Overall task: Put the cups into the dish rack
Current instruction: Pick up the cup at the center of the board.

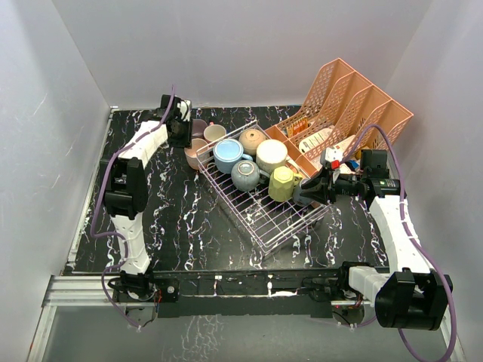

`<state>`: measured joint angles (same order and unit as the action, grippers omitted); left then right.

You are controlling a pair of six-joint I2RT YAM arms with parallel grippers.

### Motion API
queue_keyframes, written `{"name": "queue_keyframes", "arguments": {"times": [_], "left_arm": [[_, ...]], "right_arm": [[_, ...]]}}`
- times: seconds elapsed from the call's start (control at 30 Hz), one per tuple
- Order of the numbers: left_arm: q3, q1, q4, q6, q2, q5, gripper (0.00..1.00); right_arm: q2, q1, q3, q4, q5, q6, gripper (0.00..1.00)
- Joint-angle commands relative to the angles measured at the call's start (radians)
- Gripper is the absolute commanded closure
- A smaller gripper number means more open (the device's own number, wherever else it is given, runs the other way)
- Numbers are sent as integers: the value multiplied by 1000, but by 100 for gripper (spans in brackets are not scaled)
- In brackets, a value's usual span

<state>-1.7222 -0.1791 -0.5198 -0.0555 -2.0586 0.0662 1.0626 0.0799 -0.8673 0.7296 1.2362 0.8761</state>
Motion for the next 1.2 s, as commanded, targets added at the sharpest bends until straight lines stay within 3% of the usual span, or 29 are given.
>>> {"name": "queue_keyframes", "arguments": {"times": [0.0, 0.43, 0.7, 1.17], "left_arm": [[-25, -3, -17, 23, -15, -15, 70], [-30, -3, -14, 41, -42, -49, 77], [-29, -3, -15, 41, -40, -53, 100], [70, 4, 77, 32, 105, -170, 100]], "right_arm": [[-18, 5, 7, -35, 9, -6, 70], [-15, 5, 7, -35, 7, -3, 70], [-15, 5, 9, -35, 6, -2, 70], [-17, 6, 10, -33, 5, -2, 70]]}}
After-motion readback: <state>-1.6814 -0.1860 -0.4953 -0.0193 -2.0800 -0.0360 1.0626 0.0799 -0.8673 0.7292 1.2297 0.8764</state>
